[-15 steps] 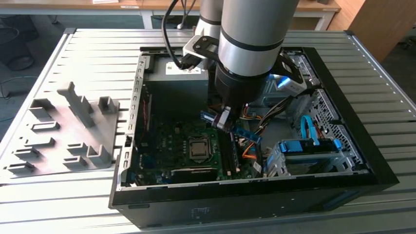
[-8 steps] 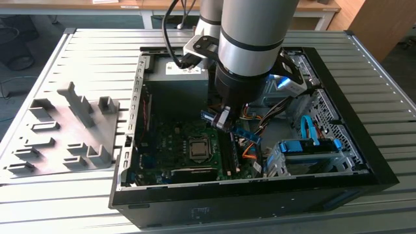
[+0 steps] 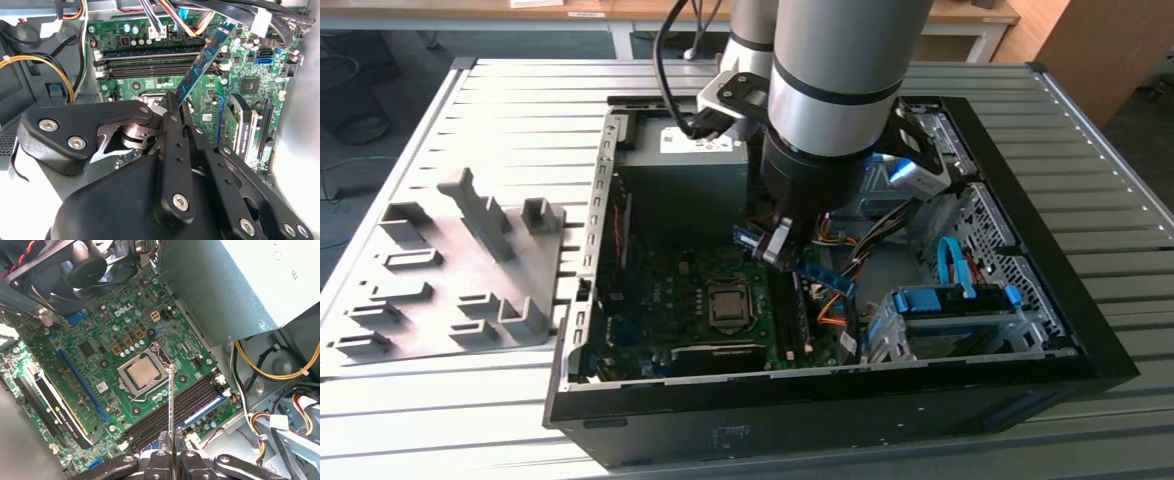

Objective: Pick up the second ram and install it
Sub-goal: 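Insert the second ram into the second slot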

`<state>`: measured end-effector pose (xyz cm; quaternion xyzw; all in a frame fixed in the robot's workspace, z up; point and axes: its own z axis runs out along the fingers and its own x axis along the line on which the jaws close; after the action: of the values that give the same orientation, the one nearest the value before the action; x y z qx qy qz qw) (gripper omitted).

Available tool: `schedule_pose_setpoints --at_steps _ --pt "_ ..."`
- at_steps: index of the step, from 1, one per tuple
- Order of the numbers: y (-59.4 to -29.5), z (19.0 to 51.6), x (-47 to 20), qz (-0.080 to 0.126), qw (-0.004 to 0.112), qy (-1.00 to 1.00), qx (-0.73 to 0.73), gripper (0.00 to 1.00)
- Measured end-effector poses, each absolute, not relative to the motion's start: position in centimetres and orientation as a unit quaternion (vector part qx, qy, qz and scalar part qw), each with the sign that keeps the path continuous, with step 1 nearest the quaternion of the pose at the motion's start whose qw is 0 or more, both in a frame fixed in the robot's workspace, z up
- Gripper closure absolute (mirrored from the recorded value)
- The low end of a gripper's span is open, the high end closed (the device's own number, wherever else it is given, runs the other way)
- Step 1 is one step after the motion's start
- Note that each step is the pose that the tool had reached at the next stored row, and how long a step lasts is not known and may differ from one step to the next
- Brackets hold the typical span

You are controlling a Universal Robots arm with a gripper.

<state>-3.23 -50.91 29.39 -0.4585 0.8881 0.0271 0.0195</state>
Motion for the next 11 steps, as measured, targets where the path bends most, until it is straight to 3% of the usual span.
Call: schedule_pose_setpoints --at_steps 11 --pt "-50.91 29.39 -3.23 0.026 0.02 0.897 -0.441 0.86"
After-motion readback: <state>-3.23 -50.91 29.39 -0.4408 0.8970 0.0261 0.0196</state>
